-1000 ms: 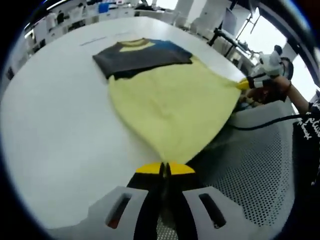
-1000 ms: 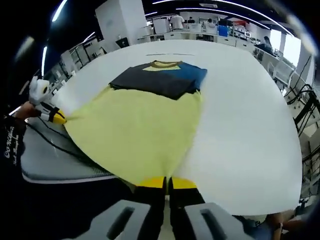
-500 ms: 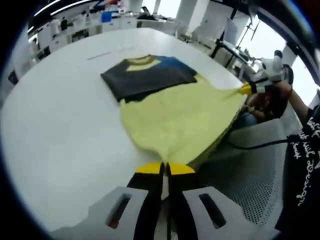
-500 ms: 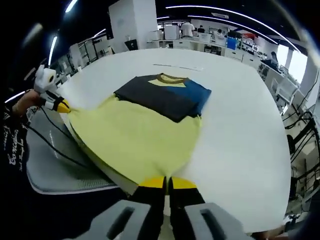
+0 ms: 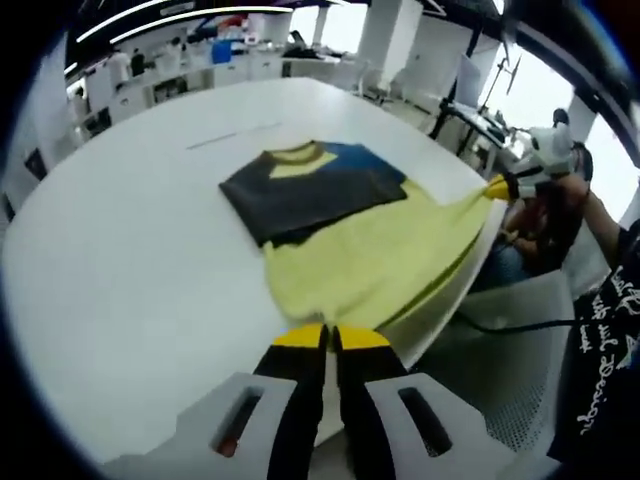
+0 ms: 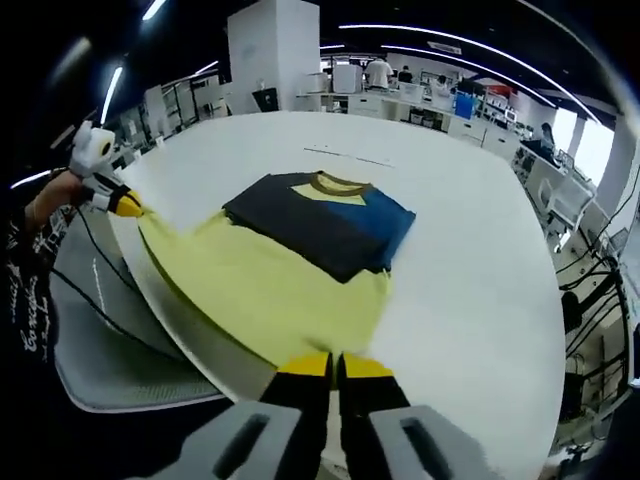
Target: Fold the garment on the visible template until the final outline fits inside the template.
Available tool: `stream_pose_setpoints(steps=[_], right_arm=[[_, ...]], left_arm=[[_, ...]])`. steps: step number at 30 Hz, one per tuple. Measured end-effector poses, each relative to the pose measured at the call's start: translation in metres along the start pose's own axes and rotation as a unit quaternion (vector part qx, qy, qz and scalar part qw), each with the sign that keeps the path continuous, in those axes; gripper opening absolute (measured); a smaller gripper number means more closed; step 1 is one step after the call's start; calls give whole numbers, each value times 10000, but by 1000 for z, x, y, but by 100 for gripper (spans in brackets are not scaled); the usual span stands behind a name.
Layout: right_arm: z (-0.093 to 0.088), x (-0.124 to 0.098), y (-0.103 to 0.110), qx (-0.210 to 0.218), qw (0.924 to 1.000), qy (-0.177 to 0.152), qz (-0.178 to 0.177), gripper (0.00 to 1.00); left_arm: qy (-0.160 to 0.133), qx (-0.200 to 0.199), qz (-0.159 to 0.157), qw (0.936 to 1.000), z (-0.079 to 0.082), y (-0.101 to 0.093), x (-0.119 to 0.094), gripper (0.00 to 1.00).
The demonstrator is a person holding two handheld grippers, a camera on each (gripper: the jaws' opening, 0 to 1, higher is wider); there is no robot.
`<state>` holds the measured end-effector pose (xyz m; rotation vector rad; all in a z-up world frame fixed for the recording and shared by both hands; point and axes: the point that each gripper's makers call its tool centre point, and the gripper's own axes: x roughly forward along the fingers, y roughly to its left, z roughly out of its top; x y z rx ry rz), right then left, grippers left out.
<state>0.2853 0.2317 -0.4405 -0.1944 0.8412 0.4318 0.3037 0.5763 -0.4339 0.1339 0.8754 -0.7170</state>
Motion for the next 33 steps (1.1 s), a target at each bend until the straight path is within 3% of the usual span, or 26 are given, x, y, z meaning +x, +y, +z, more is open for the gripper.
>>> stream_pose_setpoints(steps=[10, 17, 23, 33], right_arm=[[34, 1, -13, -227, 9994, -236, -92, 0], [50, 4, -22, -336, 9987, -358, -158, 0], [72, 4, -30, -247, 9972, -656, -251, 0], [97, 11, -45, -358, 9962, -736, -310, 0]], left_arm=[[-382, -1, 181, 9991, 37, 7, -4, 0], [-620, -126, 302, 9975, 52, 13, -3, 0], [-736, -149, 384, 9964, 64, 18, -3, 0], [-1080, -91, 564, 9925, 95, 36, -1, 0]])
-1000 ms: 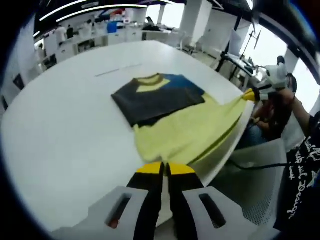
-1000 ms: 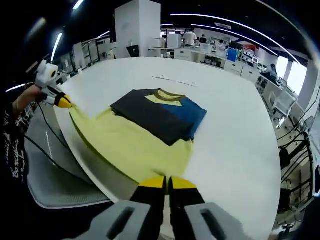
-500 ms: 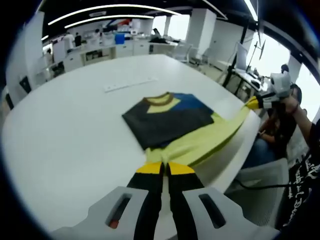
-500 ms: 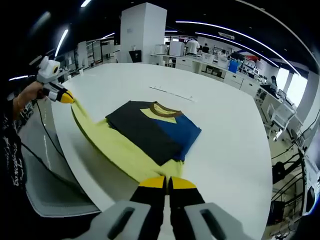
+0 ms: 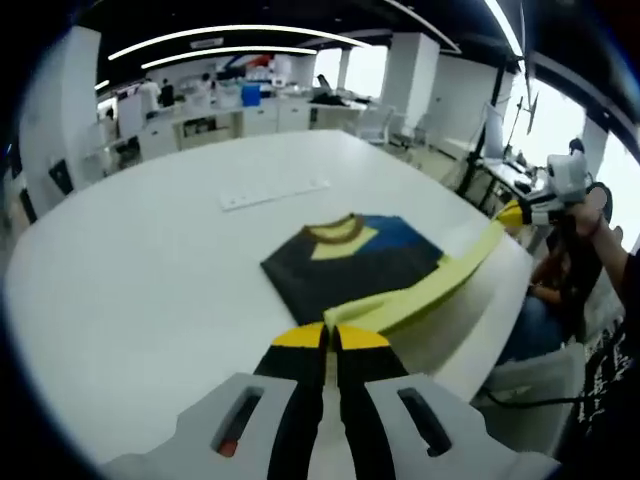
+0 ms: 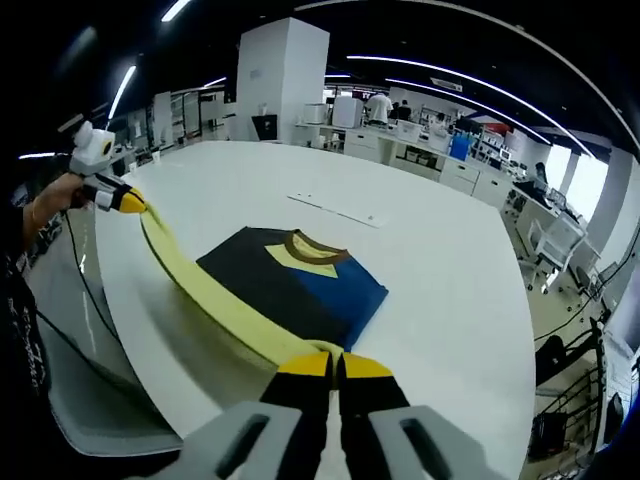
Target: Fold the garment on the visible template until the final outline fits inside the template.
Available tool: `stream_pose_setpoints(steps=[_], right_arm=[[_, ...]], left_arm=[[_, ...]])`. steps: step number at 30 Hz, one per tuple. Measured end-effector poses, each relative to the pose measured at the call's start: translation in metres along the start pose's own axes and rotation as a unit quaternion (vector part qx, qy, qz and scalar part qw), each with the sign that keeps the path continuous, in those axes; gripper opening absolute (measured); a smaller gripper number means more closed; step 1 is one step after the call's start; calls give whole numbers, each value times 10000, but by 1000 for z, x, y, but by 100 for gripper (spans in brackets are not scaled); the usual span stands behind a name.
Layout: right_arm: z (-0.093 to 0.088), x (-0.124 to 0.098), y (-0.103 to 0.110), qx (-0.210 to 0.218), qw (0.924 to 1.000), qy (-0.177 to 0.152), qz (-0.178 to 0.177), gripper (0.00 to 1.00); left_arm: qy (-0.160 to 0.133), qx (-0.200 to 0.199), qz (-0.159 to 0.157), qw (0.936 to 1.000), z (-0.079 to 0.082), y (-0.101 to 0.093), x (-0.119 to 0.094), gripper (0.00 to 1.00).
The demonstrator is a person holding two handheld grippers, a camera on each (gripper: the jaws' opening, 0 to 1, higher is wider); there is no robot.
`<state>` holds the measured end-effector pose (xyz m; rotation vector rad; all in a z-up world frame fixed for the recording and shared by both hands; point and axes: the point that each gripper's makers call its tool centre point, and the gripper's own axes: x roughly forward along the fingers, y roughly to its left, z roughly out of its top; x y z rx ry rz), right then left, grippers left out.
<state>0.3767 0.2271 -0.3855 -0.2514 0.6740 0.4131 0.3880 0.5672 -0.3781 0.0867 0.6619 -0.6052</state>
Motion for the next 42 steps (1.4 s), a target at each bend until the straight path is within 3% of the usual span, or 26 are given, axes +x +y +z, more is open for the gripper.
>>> stream_pose_setpoints(steps=[8, 18, 20, 33, 42], right_arm=[[24, 9, -13, -77, 9997, -197, -140, 0], [45, 29, -31, 142, 9982, -456, -362, 0], [52, 32, -33, 62, 9976, -564, -403, 0], [72, 64, -55, -49, 9959, -693, -583, 0], [83, 91, -73, 260, 9948, -831, -521, 0]], left_arm=[[-274, 116, 116, 9995, 30, 25, 8, 0], [-559, 48, 347, 9978, 53, 38, 23, 0], [-759, 118, 440, 9961, 62, 44, 26, 0], [-890, 90, 670, 9937, 85, 57, 56, 0], [-962, -131, 840, 9917, 94, 82, 82, 0]])
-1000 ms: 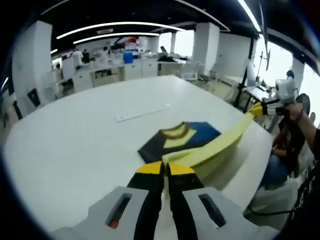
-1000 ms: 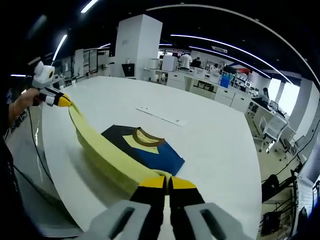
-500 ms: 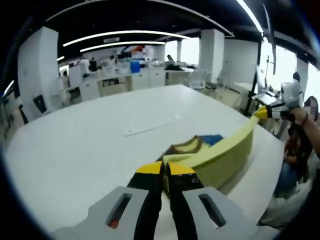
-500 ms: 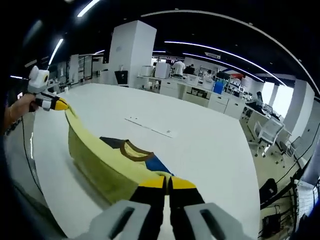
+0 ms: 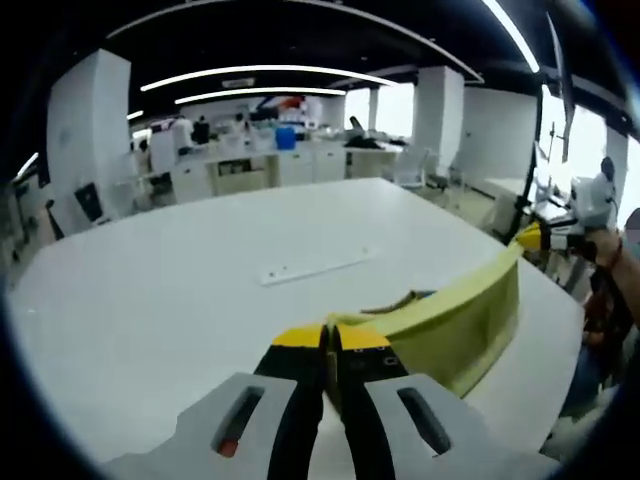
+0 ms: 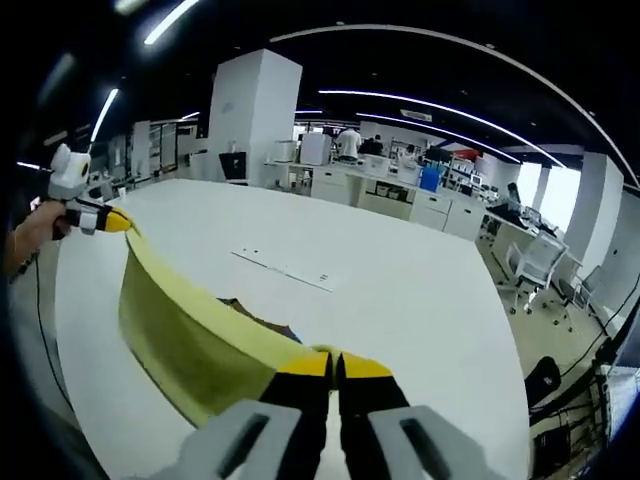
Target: Fold the garment on the visible template until the final outline fits inside the template.
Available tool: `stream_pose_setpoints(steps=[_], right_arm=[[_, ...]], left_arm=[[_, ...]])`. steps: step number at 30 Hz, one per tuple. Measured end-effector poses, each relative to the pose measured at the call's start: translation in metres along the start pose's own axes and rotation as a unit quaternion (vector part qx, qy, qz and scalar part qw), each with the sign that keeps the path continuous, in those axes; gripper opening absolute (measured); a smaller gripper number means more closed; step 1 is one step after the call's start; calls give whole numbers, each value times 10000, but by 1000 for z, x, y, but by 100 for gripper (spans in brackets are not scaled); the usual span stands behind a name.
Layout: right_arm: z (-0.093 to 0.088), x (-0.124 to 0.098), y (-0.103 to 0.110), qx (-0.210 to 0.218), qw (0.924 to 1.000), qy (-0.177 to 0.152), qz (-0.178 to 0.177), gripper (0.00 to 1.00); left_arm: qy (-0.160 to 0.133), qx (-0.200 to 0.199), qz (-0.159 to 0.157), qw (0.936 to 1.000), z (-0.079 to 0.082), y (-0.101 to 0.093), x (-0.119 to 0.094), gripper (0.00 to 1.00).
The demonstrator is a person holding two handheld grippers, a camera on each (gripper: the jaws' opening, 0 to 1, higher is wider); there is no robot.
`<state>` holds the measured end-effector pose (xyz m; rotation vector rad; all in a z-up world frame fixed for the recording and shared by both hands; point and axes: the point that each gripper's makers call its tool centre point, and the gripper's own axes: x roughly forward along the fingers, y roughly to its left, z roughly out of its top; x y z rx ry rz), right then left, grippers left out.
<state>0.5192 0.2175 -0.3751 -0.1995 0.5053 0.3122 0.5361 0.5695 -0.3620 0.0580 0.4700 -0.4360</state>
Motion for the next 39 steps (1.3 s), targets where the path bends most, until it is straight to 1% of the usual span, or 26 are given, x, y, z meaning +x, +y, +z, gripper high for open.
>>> stream_pose_setpoints(steps=[3, 4, 5, 6, 9, 10, 11, 12, 14, 16, 17, 19, 20, 22, 24, 26, 28, 29, 31, 35, 39], right_arm=[[-3, 10, -1, -3, 10000, 49, -50, 0], [-5, 14, -1, 11, 9999, 60, -85, 0], [-7, 17, -1, 18, 9999, 89, -112, 0], [-8, 26, -10, -11, 9998, 125, -158, 0], [-11, 38, -14, 65, 9997, 126, -222, 0], [-12, 40, -15, 76, 9996, 118, -230, 0], [-13, 45, -15, 87, 9996, 109, -240, 0], [-14, 47, -13, 95, 9996, 119, -239, 0], [-16, 58, -14, 91, 9996, 130, -238, 0], [-21, 65, -10, 112, 9995, 183, -229, 0], [-23, 68, -9, 112, 9995, 183, -239, 0], [-28, 74, -9, 100, 9993, 247, -268, 0], [-31, 83, -15, 127, 9990, 310, -311, 0], [-37, 93, -16, 110, 9987, 365, -346, 0], [-42, 100, -15, 136, 9983, 431, -369, 0], [-48, 107, -14, 203, 9981, 453, -357, 0], [-55, 113, -14, 296, 9975, 545, -354, 0], [-58, 117, -14, 355, 9971, 561, -372, 0], [-62, 123, -15, 371, 9969, 577, -381, 0], [-71, 132, -16, 457, 9959, 672, -392, 0], [-81, 138, -15, 468, 9950, 782, -398, 0]], left_arm=[[-19, -43, 28, 10000, 0, 2, 9, 0], [-21, -188, 74, 9998, 1, 2, 12, 0], [-38, -197, 59, 9998, 2, 4, 16, 0], [-50, -181, 59, 9998, 3, 4, 20, 0], [-31, -150, 141, 9998, 0, 5, 32, 0], [-18, -173, 168, 9997, -1, 7, 34, 0], [-12, -264, 188, 9995, -1, 14, 42, 0], [-20, -349, 219, 9991, -3, 17, 46, 0], [25, -417, 269, 9988, -10, 16, 45, 0], [67, -423, 335, 9985, -17, 24, 56, 0], [75, -450, 349, 9983, -24, 22, 56, 0], [133, -581, 363, 9976, -32, 25, 62, 0], [192, -668, 384, 9968, -38, 27, 67, 0], [211, -649, 389, 9969, -44, 24, 68, 0], [241, -577, 457, 9970, -52, 29, 79, 0], [293, -671, 516, 9960, -59, 32, 86, 0], [290, -686, 559, 9957, -63, 36, 92, 0], [333, -694, 567, 9954, -67, 35, 94, 0], [327, -652, 594, 9956, -72, 37, 101, 0], [433, -543, 665, 9954, -84, 39, 110, 0], [516, -569, 681, 9947, -94, 45, 117, 0]])
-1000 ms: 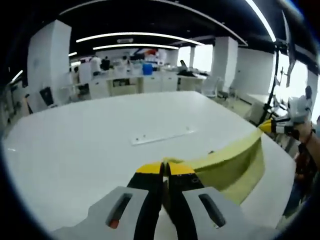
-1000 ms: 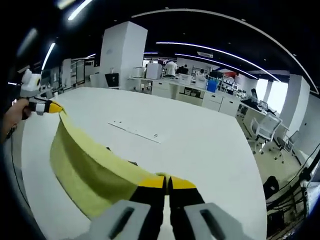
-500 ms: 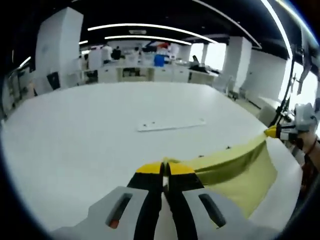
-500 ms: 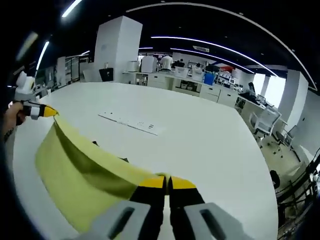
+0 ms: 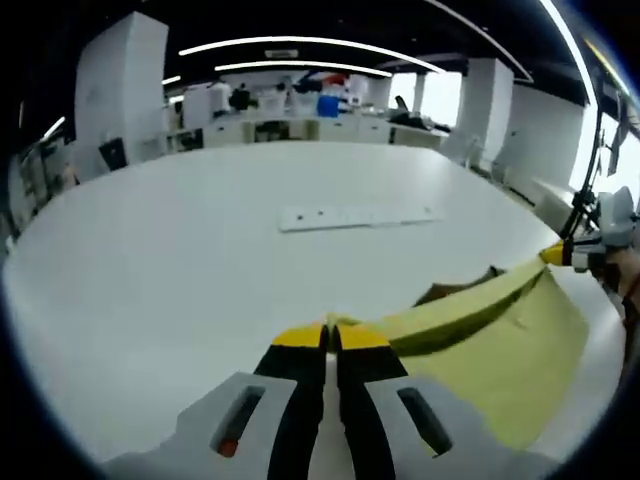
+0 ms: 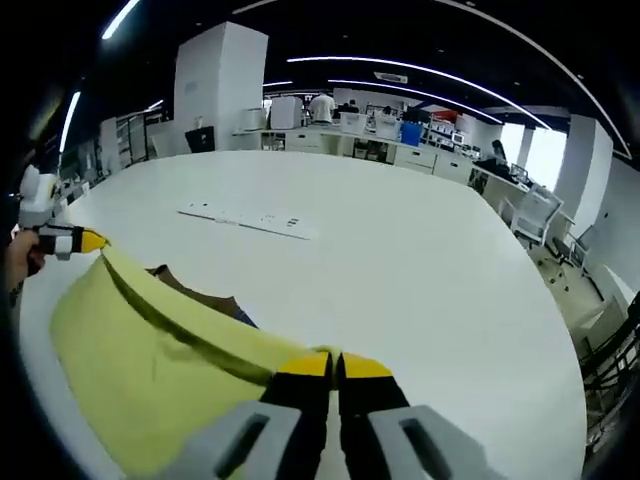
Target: Fold the garment on the visible template until the final outline fits inside the template.
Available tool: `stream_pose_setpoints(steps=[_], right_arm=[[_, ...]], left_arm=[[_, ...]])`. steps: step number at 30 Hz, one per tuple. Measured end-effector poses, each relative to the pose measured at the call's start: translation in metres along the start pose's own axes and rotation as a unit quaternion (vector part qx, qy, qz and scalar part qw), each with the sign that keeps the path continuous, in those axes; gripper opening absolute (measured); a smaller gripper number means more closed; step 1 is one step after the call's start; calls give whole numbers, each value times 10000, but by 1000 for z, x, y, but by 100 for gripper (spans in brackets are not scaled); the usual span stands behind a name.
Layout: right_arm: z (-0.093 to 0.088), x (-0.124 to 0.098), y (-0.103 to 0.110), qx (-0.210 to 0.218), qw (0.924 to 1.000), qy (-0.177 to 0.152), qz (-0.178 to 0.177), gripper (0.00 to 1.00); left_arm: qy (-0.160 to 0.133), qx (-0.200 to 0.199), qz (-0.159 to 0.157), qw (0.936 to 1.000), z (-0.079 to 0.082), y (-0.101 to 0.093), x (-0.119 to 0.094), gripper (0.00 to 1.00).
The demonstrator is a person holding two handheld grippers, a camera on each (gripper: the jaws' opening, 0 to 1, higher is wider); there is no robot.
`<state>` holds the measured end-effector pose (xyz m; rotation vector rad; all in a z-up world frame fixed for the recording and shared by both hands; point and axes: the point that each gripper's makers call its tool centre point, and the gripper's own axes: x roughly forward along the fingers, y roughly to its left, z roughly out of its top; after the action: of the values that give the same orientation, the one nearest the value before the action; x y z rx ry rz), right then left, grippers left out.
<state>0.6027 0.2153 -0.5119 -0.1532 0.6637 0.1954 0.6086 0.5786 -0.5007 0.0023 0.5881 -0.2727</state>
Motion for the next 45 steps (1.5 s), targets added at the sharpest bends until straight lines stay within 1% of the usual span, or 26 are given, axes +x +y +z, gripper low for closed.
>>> stream_pose_setpoints(steps=[4, 6, 8, 10, 13, 14, 17, 19, 23, 26, 28, 29, 30, 31, 32, 34, 35, 36, 37, 38, 40, 41, 42, 43, 44, 45], right_arm=[[-7, 6, -1, 38, 10000, 56, -12, 0], [-11, 3, 2, 78, 9999, 89, -25, 0], [-13, 5, 2, 104, 9999, 113, -21, 0], [-13, 11, -3, 146, 9998, 123, -4, 0], [-17, 12, -2, 322, 9994, 151, 31, 0], [-17, 12, -2, 344, 9993, 161, 37, 0], [-20, 12, 0, 446, 9988, 195, 87, 0], [-20, 12, 0, 494, 9985, 204, 125, 0], [-18, 12, 1, 465, 9985, 198, 227, 0], [-18, 11, -1, 439, 9984, 215, 283, 1], [-16, 10, -3, 484, 9981, 197, 339, 6], [-15, 9, -3, 566, 9974, 181, 419, 8], [-14, 7, -3, 576, 9972, 177, 448, 10], [-13, 4, -1, 555, 9971, 150, 494, 11], [-12, 1, 0, 530, 9972, 130, 520, 13], [-10, -5, 4, 453, 9973, 73, 579, 18], [-8, -2, 2, 403, 9972, 45, 626, 20], [-7, -3, 3, 347, 9970, 21, 696, 21], [-7, -5, 6, 274, 9964, 13, 798, 22], [-8, -6, 9, 208, 9962, 21, 850, 22], [-9, -4, 8, 23, 9957, 85, 919, 24], [-11, -11, 16, -124, 9955, 96, 932, 25], [-13, -13, 19, -352, 9951, 115, 917, 27], [-14, -6, 13, -460, 9949, 154, 879, 28], [-16, -4, 13, -542, 9947, 186, 857, 28], [-17, -6, 17, -533, 9948, 179, 848, 28]], left_arm=[[51, -74, -11, 10000, -3, 4, 6, 0], [40, -29, -19, 10000, -3, 3, 5, 0], [51, -24, -26, 10000, -5, 4, 8, 0], [82, -62, -22, 9999, -8, 4, 10, 0], [145, -150, -1, 9998, -11, 4, 11, 0], [156, -235, 13, 9996, -12, 5, 12, 0], [147, -93, 28, 9998, -12, 2, 11, 0], [176, -5, 28, 9998, -13, 4, 12, 0], [179, -23, -82, 9998, -11, 7, 14, 1], [138, 234, -307, 9992, -9, 3, 12, 1], [151, 239, -364, 9989, -8, 5, 11, 2], [123, 273, -428, 9986, -6, 4, 11, 3], [90, 307, -461, 9984, -4, 4, 9, 5], [-35, 389, -498, 9980, 1, 4, 7, 6], [-65, 406, -517, 9978, 2, 4, 6, 9], [-185, 507, -687, 9962, 8, 2, 2, 15], [-222, 585, -791, 9949, 10, 0, 0, 19], [-278, 678, -890, 9933, 11, -5, -3, 20], [-298, 820, -1042, 9907, 11, -10, -6, 22], [-256, 856, -1093, 9900, 8, -13, -10, 24], [-184, 1021, -1201, 9873, 4, -17, -11, 29], [-91, 1192, -1218, 9853, -1, -17, -10, 30], [-26, 1370, -1170, 9836, -4, -14, -10, 30], [20, 1547, -1159, 9811, -8, -14, -9, 30], [98, 1679, -1156, 9789, -12, -12, -6, 31], [115, 1714, -1148, 9784, -15, -13, -5, 32]])
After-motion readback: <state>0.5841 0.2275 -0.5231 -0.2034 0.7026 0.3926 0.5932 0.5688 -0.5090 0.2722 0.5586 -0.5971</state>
